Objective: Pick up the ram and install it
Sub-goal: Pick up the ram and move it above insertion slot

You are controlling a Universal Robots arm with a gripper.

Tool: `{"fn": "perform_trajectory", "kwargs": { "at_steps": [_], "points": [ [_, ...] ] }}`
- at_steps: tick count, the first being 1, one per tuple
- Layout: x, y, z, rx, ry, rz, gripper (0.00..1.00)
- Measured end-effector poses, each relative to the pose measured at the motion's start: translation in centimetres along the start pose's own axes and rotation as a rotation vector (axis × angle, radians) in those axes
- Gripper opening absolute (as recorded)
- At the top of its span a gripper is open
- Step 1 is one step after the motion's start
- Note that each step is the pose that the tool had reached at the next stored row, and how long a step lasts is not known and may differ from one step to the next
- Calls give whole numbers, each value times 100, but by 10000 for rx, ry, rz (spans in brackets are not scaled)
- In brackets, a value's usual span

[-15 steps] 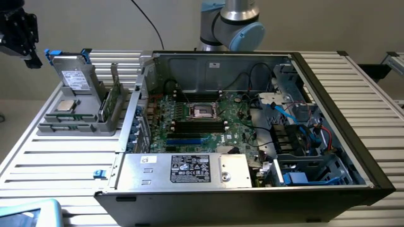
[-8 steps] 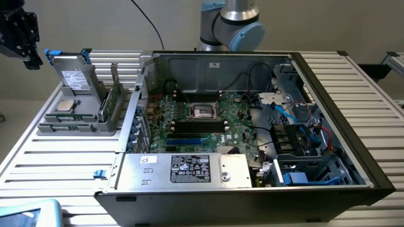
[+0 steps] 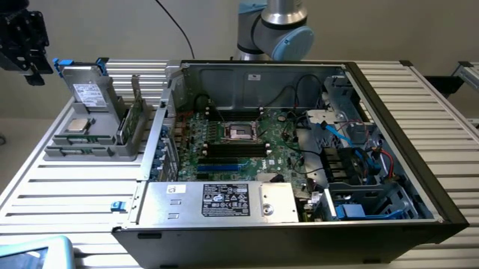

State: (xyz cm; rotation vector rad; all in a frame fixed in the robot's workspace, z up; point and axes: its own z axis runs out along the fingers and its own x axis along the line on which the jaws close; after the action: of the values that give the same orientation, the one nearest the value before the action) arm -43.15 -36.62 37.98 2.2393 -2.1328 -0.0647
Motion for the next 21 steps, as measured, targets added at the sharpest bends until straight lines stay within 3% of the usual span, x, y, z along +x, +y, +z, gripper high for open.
{"fn": "perform_trajectory", "kwargs": {
  "at_steps": [3, 5, 6, 21],
  "points": [
    [0, -1, 12, 3, -46, -3, 43],
    [5, -1, 22, 7, -143, -7, 43],
    [9, -2, 26, 10, -161, -3, 43],
    [73, -23, 181, 79, -184, 300, 43]
  ]
}}
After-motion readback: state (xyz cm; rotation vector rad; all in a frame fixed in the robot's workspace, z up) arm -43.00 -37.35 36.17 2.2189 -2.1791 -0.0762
